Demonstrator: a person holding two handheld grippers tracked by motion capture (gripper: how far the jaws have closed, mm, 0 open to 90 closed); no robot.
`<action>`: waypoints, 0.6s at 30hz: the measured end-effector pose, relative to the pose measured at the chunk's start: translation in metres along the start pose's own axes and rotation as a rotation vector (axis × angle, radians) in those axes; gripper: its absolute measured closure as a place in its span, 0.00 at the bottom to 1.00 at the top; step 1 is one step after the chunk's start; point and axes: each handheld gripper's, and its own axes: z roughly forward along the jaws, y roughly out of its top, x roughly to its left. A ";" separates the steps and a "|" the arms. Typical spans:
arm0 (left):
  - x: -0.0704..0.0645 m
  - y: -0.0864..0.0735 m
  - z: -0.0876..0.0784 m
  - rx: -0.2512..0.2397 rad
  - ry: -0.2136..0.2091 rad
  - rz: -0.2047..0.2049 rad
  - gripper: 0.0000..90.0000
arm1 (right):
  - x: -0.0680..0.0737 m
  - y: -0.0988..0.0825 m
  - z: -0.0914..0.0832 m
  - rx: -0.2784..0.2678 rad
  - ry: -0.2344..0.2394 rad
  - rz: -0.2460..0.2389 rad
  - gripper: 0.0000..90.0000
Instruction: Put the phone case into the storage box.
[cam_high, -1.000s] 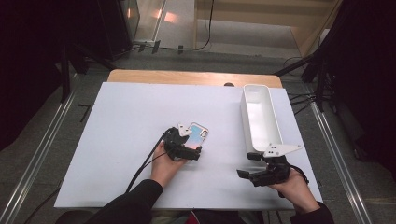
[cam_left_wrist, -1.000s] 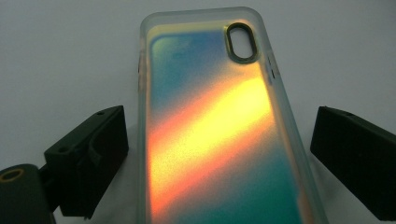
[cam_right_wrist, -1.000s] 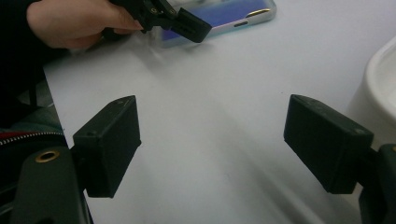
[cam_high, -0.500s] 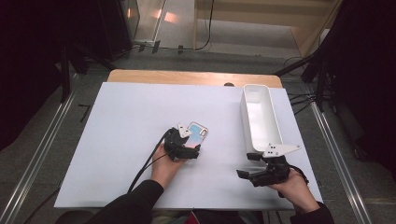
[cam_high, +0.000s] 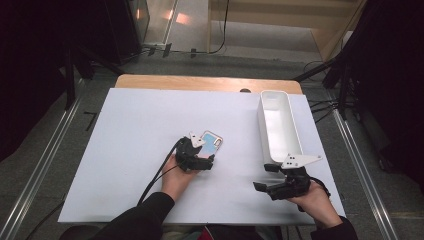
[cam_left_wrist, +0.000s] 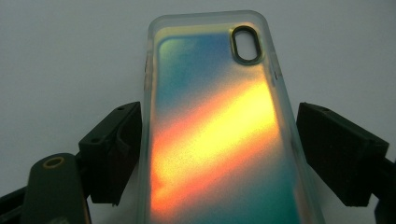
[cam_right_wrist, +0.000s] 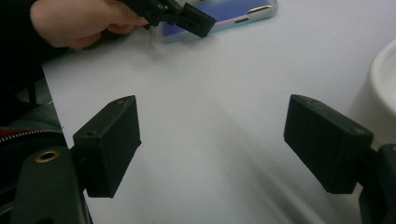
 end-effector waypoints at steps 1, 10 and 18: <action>0.000 0.000 0.000 0.000 0.000 0.000 0.19 | 0.000 0.000 0.000 0.000 0.000 0.000 0.19; 0.000 0.000 -0.003 -0.012 -0.031 -0.003 0.19 | 0.000 0.000 0.000 0.001 -0.001 0.002 0.19; 0.004 0.007 -0.013 -0.052 -0.081 -0.049 0.19 | 0.000 0.001 0.001 0.002 0.002 -0.002 0.19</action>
